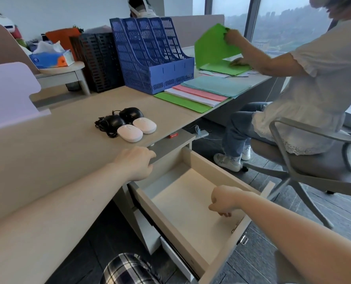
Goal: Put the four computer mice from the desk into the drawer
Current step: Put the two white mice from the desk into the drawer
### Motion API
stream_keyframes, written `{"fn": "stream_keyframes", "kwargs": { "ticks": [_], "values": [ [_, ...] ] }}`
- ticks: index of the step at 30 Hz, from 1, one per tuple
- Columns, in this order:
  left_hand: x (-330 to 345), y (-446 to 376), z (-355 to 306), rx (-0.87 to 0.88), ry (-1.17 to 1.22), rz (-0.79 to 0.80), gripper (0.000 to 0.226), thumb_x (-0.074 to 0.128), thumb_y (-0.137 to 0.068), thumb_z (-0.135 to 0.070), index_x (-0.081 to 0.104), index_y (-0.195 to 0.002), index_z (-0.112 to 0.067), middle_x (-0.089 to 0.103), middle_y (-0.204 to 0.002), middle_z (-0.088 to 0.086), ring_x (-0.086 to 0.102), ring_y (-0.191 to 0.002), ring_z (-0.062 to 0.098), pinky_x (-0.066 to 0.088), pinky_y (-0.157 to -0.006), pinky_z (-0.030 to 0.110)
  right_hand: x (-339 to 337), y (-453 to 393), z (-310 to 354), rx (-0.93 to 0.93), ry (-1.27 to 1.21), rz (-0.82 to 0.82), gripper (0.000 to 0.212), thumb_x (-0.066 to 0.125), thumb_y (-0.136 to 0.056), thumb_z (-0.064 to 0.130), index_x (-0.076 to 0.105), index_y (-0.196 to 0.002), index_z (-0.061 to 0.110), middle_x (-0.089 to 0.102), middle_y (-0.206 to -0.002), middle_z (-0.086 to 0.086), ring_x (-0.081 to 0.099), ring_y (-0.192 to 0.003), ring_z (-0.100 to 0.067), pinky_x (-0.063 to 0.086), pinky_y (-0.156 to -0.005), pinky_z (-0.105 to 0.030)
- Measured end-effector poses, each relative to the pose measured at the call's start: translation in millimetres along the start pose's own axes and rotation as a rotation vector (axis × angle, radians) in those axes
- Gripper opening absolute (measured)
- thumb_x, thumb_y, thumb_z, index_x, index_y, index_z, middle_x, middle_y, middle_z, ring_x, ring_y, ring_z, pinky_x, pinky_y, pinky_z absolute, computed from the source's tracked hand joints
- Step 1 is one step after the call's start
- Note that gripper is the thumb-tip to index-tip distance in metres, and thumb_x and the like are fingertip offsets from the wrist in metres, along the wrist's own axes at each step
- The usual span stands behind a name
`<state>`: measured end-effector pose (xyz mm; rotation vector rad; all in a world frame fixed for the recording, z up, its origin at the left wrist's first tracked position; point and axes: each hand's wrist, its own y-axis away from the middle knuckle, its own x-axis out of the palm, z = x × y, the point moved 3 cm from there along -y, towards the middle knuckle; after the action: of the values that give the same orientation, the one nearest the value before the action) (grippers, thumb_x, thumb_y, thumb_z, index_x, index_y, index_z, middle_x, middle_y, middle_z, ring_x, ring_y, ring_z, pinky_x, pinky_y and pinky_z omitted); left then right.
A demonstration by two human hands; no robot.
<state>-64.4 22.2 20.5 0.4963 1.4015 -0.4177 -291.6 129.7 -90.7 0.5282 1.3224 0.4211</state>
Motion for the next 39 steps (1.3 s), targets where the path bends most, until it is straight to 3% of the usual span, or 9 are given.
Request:
{"fn": "stream_keyframes", "kwargs": {
  "ticks": [4,7,10,16,19,23,27,34,39],
  "values": [
    [-5,-7,10,-0.018,0.033,-0.086,0.033,0.045,-0.092,-0.031,0.061,-0.118,-0.019,0.062,-0.122,0.003,0.056,-0.114,0.029,0.049,-0.088,0.041,-17,-9,18,-0.043,-0.020,-0.102,0.035,0.045,-0.089,0.032,0.068,-0.074,0.012,0.069,-0.071,0.001,0.059,-0.059,-0.014,0.050,-0.065,-0.027],
    [-12,-12,23,-0.067,0.053,-0.163,0.027,0.044,-0.092,-0.029,0.064,-0.104,-0.016,0.068,-0.108,0.005,0.061,-0.099,0.031,0.047,-0.071,0.035,-40,-12,36,-0.078,-0.050,-0.145,0.036,0.045,-0.090,0.034,0.070,-0.080,0.011,0.069,-0.076,0.002,0.059,-0.068,-0.014,0.051,-0.072,-0.029],
    [-18,-15,37,-0.143,0.085,-0.222,0.028,0.042,-0.093,-0.027,0.064,-0.104,-0.013,0.066,-0.106,0.006,0.061,-0.095,0.032,0.045,-0.067,0.033,-73,-18,58,-0.129,-0.035,-0.261,0.040,0.046,-0.091,0.039,0.070,-0.085,0.007,0.073,-0.085,-0.003,0.062,-0.080,-0.020,0.052,-0.077,-0.034],
    [-30,-28,85,-0.330,0.293,-0.341,0.015,0.052,-0.088,-0.025,0.059,-0.088,-0.011,0.058,-0.102,0.010,0.057,-0.100,0.033,0.041,-0.072,0.034,-157,-35,120,-0.249,-0.127,-0.553,0.035,0.052,-0.091,0.041,0.051,-0.061,0.022,0.052,-0.066,0.004,0.050,-0.074,-0.021,0.042,-0.064,-0.029],
    [-24,-39,101,-0.377,0.385,-0.317,0.038,0.062,-0.082,-0.042,0.062,-0.107,-0.012,0.058,-0.115,0.010,0.056,-0.108,0.032,0.043,-0.079,0.034,-188,-58,142,-0.285,-0.276,-0.725,0.021,0.054,-0.090,0.036,0.065,-0.097,0.019,0.060,-0.085,0.000,0.056,-0.085,-0.023,0.044,-0.069,-0.031],
    [-14,-58,102,-0.389,0.509,-0.171,0.090,0.074,-0.064,-0.062,0.045,-0.135,-0.014,0.046,-0.138,0.011,0.048,-0.126,0.030,0.042,-0.099,0.038,-205,-98,159,-0.257,-0.340,-0.722,0.049,0.057,-0.083,0.026,0.048,-0.131,0.021,0.057,-0.124,-0.010,0.052,-0.115,-0.030,0.045,-0.087,-0.037],
    [-5,-71,94,-0.399,0.566,-0.087,0.109,0.075,-0.054,-0.070,0.038,-0.140,-0.015,0.042,-0.142,0.011,0.046,-0.130,0.029,0.040,-0.106,0.037,-203,-121,165,-0.228,-0.345,-0.668,0.057,0.057,-0.082,0.022,0.042,-0.137,0.022,0.056,-0.130,-0.012,0.052,-0.118,-0.032,0.047,-0.089,-0.039],
    [4,-84,92,-0.416,0.411,-0.086,0.119,0.069,-0.052,-0.077,0.030,-0.145,-0.015,0.042,-0.145,0.014,0.035,-0.137,0.032,0.027,-0.114,0.037,-204,-123,157,-0.219,-0.415,-0.631,0.062,0.064,-0.082,0.039,0.041,-0.137,0.019,0.057,-0.128,-0.010,0.054,-0.116,-0.030,0.042,-0.084,-0.033],
    [0,-81,88,-0.455,0.333,-0.087,0.131,0.059,-0.037,-0.087,0.030,-0.143,-0.017,0.045,-0.142,0.009,0.034,-0.135,0.032,0.033,-0.111,0.046,-201,-111,154,-0.202,-0.392,-0.654,0.067,0.068,-0.079,0.031,0.039,-0.137,0.017,0.055,-0.131,-0.009,0.053,-0.119,-0.029,0.046,-0.090,-0.036]
  ]
}}
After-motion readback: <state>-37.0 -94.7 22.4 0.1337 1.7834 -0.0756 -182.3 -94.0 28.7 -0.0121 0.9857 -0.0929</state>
